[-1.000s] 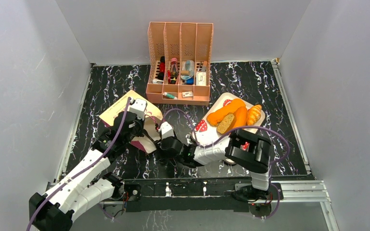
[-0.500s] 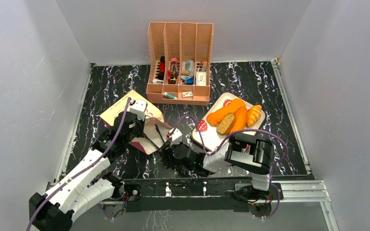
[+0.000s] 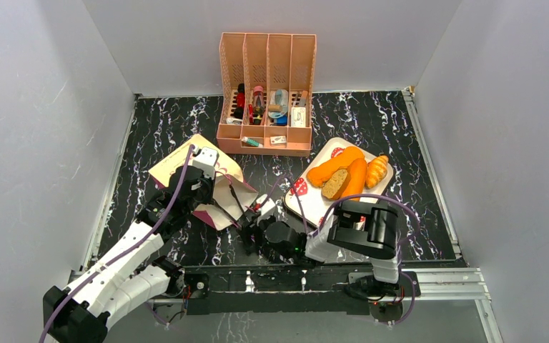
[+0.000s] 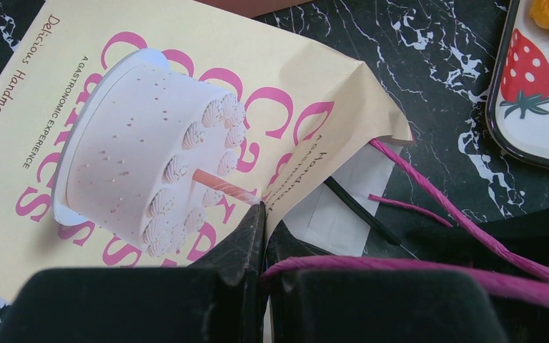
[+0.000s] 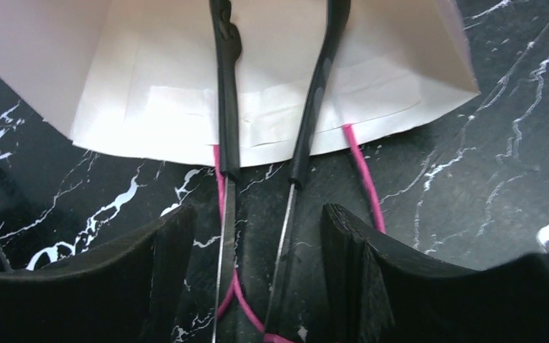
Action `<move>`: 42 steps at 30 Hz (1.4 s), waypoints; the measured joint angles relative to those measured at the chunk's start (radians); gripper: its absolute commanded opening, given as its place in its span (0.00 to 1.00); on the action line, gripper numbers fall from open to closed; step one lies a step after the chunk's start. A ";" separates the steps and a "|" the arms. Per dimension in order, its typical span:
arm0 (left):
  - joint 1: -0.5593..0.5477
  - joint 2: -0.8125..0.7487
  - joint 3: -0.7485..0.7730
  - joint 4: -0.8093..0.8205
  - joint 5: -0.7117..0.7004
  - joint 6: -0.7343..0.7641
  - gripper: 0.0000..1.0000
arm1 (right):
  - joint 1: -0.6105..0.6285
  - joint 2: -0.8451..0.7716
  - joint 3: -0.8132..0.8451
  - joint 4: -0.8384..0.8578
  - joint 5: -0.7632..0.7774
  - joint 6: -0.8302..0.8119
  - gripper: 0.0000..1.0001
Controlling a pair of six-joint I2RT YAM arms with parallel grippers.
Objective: Take the fake bread out of the paper bag
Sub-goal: Adjust the clamp on the paper bag.
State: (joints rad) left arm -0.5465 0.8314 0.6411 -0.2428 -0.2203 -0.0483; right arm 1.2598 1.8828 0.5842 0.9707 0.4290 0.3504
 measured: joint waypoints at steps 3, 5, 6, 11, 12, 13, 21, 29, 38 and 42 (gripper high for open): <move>0.000 0.000 0.000 0.000 0.001 -0.004 0.00 | 0.017 0.044 0.000 0.052 0.019 -0.028 0.58; 0.000 0.000 0.000 0.000 0.001 -0.006 0.00 | 0.023 0.065 0.001 0.085 0.035 -0.039 0.58; 0.000 0.000 0.000 0.000 0.002 -0.007 0.00 | 0.026 0.072 0.001 0.099 0.042 -0.041 0.57; 0.000 0.000 0.000 0.000 0.005 -0.012 0.00 | 0.030 0.106 0.002 0.161 0.071 -0.056 0.55; 0.000 0.000 0.000 0.000 0.005 -0.013 0.00 | 0.030 0.108 0.001 0.166 0.074 -0.058 0.55; 0.000 0.000 0.000 0.000 0.006 -0.014 0.00 | 0.030 0.108 -0.003 0.172 0.074 -0.059 0.55; 0.000 0.000 0.000 -0.001 0.008 -0.015 0.00 | 0.032 0.095 -0.062 0.230 0.073 -0.060 0.55; 0.000 -0.002 0.000 -0.001 0.011 -0.019 0.00 | 0.043 0.102 -0.032 0.203 0.089 -0.065 0.46; 0.000 -0.002 0.000 -0.001 0.015 -0.024 0.00 | 0.047 0.126 -0.014 0.207 0.131 -0.084 0.39; 0.000 -0.002 0.000 -0.001 0.018 -0.024 0.00 | 0.047 0.148 0.008 0.219 0.146 -0.091 0.40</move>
State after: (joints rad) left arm -0.5465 0.8291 0.6411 -0.2440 -0.2024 -0.0719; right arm 1.3071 2.0308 0.5922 1.1900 0.5755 0.2592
